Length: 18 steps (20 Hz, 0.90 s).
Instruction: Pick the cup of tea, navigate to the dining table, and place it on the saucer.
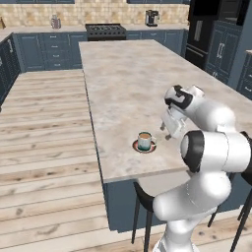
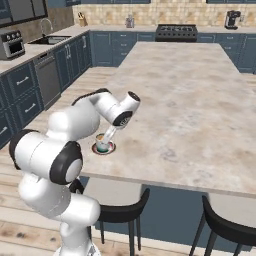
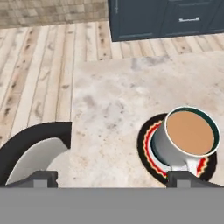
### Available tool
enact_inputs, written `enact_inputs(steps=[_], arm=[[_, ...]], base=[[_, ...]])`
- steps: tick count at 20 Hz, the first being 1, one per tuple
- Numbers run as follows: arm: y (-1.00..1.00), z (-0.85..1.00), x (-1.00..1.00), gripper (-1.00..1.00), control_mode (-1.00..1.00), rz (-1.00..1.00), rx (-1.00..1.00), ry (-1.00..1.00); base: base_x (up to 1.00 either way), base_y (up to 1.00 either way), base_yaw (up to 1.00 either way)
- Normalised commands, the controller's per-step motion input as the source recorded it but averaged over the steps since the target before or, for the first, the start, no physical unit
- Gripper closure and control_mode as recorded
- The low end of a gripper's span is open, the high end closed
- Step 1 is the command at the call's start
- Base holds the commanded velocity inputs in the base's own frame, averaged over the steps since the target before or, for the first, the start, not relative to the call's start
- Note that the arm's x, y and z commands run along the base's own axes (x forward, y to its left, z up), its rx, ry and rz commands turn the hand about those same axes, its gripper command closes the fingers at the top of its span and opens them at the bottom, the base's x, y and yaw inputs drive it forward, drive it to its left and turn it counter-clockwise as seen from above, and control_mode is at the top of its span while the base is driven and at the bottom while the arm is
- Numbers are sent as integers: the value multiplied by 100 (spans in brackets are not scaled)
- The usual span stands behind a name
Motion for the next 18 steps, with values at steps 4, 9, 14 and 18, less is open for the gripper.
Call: enact_inputs(steps=[4, 9, 14, 18], arm=[[20, 43, -73, -100, -100, -38, -1, 5], [20, 48, -90, -100, -100, -35, -10, 3], [14, 33, -100, -100, -100, -27, -14, -3], [3, 19, -100, -100, -100, -33, -3, -8]], base=[[0, 0, 0], [0, 0, 0], [0, 0, 0], [0, 0, 0]])
